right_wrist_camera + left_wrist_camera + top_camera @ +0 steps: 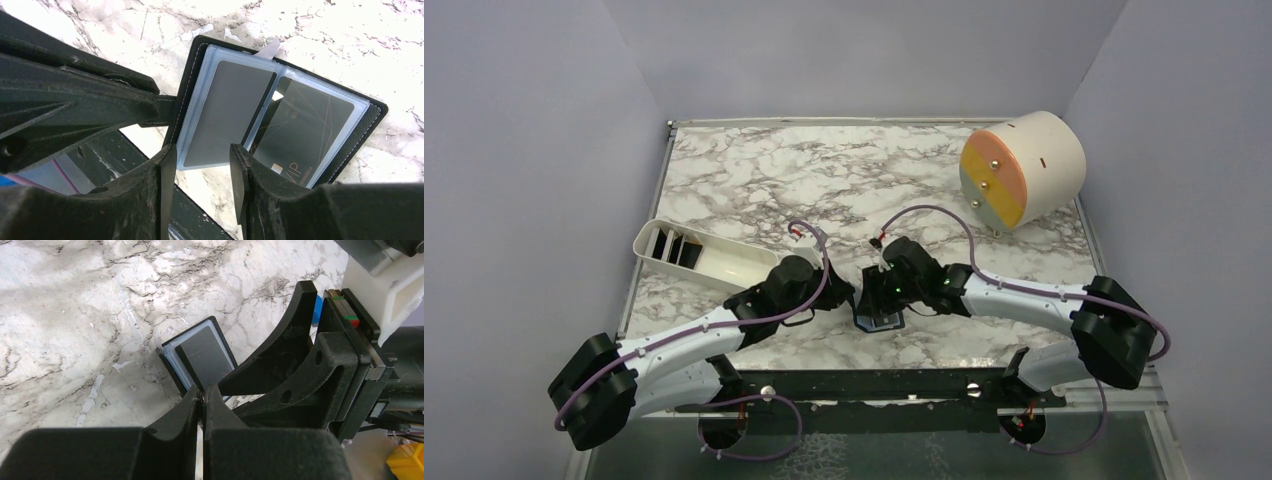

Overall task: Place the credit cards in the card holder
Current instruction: Turn over the card holder at the center of the board.

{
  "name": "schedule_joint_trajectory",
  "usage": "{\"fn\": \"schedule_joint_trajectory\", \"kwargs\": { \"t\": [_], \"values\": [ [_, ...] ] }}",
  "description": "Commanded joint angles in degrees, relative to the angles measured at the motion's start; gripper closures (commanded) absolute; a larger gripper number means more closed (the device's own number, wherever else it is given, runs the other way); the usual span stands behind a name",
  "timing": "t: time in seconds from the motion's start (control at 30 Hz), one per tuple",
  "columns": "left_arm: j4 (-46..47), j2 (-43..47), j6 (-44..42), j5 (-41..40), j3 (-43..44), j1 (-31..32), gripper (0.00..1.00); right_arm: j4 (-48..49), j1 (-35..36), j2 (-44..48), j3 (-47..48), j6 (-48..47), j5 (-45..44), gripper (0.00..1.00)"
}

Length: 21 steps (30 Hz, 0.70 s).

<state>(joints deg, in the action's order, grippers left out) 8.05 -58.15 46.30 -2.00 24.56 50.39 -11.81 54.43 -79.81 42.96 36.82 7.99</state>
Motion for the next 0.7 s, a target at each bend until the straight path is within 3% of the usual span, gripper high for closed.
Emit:
{"fn": "schedule_joint_trajectory", "kwargs": {
  "t": [0.0,0.47,0.57,0.67],
  "values": [
    [0.9,0.1,-0.3,-0.4,0.3,0.3,1.00,2.4,0.4,-1.2,1.0,0.2,-0.7,0.58],
    [1.3,-0.2,0.3,0.0,0.3,0.2,1.00,0.9,0.4,-2.3,0.2,-0.3,-4.7,0.59],
    [1.6,-0.3,0.3,0.0,0.1,0.3,1.00,0.2,0.4,-1.9,0.0,-0.1,-6.5,0.67],
    [1.5,-0.7,0.1,-0.8,-0.2,0.2,1.00,0.3,0.4,0.1,-0.2,-0.4,-8.4,0.68]
  ]
}}
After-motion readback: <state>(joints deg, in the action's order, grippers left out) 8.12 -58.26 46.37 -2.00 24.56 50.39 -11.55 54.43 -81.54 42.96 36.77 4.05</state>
